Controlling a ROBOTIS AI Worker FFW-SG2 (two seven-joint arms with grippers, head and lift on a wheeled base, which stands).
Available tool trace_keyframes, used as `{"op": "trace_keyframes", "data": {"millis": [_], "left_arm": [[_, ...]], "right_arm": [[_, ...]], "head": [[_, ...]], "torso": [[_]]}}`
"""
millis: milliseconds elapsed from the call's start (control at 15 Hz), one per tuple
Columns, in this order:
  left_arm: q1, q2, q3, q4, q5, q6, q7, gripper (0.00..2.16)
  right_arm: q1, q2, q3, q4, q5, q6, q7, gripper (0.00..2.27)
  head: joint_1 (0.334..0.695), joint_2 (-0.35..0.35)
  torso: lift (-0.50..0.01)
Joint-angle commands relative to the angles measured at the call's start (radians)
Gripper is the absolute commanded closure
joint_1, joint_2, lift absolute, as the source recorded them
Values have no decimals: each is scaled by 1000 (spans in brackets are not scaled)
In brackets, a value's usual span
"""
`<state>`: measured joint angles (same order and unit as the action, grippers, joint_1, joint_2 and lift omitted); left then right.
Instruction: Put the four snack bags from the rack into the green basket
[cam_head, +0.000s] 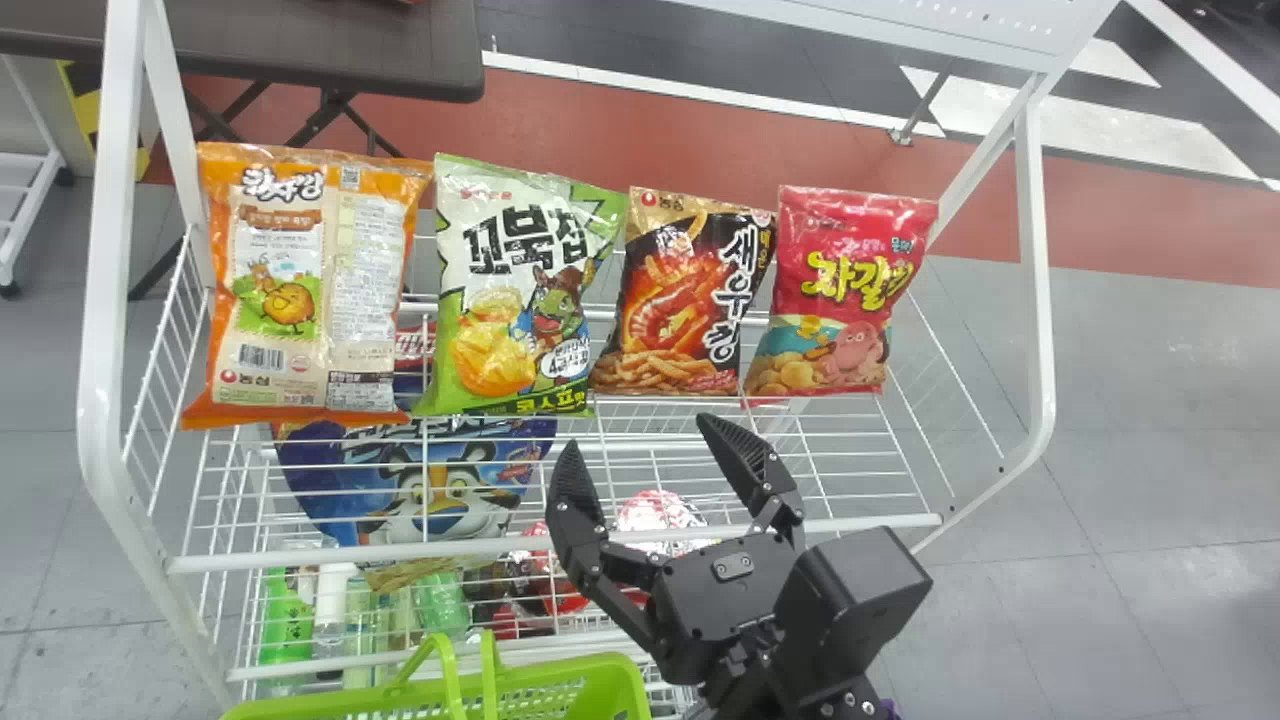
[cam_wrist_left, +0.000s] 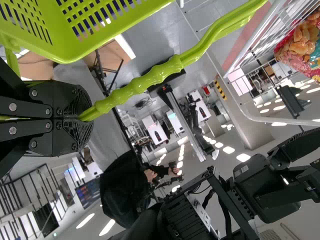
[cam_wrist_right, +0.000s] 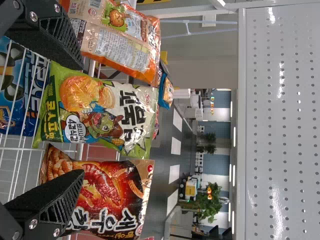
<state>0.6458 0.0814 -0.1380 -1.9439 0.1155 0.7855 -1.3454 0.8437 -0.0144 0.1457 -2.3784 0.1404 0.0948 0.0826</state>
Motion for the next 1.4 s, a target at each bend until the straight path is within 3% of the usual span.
{"op": "trace_keyframes", "data": {"millis": [0,800,1200,1333], "left_arm": [[0,0,2,0,1,2,2,2132],[0,-3,0,3,0,2,6,2132],[-9,3,-17,2,-10,24,8,2132],[-11,3,-17,5,-10,21,0,2132]], "right_arm": [[0,1,0,1,-1,0,0,73],[-9,-1,-8,10,-12,-10,-1,73],[-328,15,101,252,-21,49,-35,73],[-465,15,155,369,-61,64,-56,73]], "head": [[695,-350],[695,-350],[695,-350],[695,-307]], "torso": [[-6],[-6],[-6],[-6]]}}
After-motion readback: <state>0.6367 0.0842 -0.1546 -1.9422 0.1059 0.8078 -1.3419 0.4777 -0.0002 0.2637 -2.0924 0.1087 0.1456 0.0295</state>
